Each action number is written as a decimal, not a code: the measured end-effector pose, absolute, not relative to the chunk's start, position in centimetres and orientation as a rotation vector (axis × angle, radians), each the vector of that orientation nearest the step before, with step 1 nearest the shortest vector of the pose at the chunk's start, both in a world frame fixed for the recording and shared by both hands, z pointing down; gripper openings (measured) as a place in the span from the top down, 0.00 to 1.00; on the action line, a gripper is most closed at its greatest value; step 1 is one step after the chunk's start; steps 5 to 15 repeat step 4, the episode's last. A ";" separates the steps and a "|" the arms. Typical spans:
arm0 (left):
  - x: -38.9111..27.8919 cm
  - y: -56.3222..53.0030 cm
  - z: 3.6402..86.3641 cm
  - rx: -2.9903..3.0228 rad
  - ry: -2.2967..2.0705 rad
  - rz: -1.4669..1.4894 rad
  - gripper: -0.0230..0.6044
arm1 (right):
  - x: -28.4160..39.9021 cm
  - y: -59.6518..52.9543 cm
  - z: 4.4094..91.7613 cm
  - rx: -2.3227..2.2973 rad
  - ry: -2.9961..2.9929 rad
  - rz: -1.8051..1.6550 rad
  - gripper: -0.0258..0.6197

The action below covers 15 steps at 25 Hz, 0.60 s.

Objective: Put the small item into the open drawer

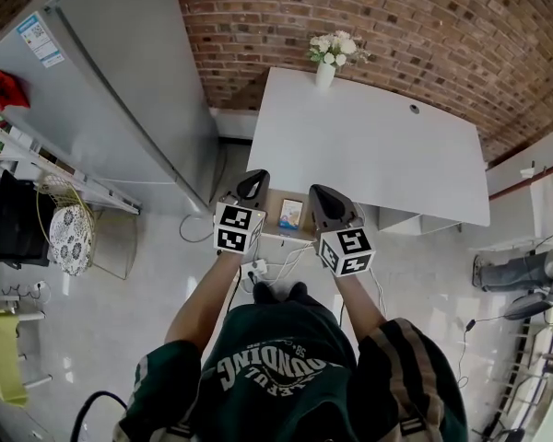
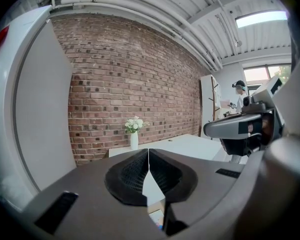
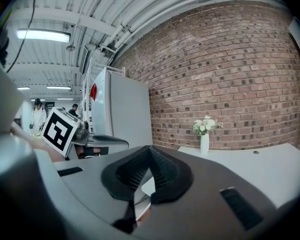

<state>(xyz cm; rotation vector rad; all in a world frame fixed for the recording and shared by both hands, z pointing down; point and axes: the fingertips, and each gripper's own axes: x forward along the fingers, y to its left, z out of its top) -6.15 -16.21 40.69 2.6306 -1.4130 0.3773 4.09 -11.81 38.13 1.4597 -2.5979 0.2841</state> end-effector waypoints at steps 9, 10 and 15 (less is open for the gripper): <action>-6.9 -16.4 40.6 2.628 -1.424 0.372 0.93 | 3.4 -12.0 37.9 1.458 -2.603 0.270 0.92; -6.9 -16.4 40.6 2.628 -1.424 0.372 0.93 | 3.4 -12.0 37.9 1.458 -2.603 0.270 0.92; -6.9 -16.4 40.6 2.628 -1.424 0.372 0.93 | 3.4 -12.0 37.9 1.458 -2.603 0.270 0.92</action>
